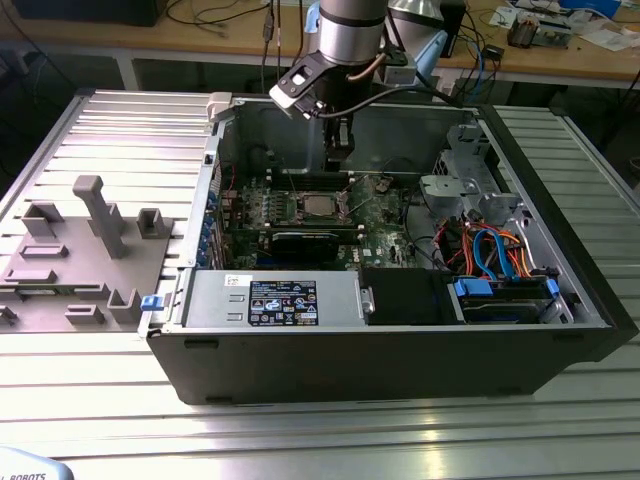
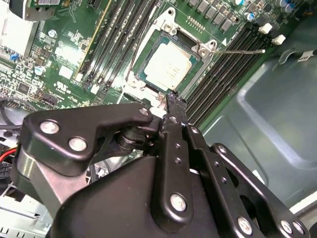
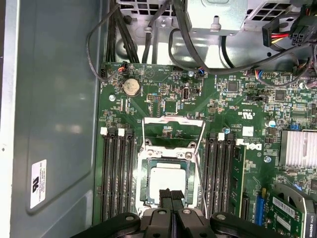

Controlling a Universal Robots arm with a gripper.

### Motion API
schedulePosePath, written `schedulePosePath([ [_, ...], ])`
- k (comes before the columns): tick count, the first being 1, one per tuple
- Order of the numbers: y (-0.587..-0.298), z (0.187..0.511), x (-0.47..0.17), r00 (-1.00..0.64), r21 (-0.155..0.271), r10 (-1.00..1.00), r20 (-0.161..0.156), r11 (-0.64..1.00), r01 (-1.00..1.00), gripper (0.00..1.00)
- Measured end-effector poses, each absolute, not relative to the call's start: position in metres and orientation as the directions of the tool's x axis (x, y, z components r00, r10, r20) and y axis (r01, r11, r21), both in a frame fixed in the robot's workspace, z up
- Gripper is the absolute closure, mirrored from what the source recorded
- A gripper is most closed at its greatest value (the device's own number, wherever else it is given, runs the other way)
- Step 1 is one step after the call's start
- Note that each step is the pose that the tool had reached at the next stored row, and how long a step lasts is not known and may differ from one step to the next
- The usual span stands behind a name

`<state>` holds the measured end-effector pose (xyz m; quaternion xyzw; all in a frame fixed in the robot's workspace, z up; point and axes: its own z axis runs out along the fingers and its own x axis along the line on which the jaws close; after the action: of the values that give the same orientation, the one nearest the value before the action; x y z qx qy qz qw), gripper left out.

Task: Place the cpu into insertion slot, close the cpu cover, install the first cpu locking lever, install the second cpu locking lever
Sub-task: 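Close the cpu cover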

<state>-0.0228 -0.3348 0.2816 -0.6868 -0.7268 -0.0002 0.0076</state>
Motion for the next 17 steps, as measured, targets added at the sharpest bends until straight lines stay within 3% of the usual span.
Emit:
schedulePosePath([
  [17, -0.336, 0.281, 0.01, -0.056, -0.012, 0.998, 0.005, 0.056, 0.998, 0.89],
])
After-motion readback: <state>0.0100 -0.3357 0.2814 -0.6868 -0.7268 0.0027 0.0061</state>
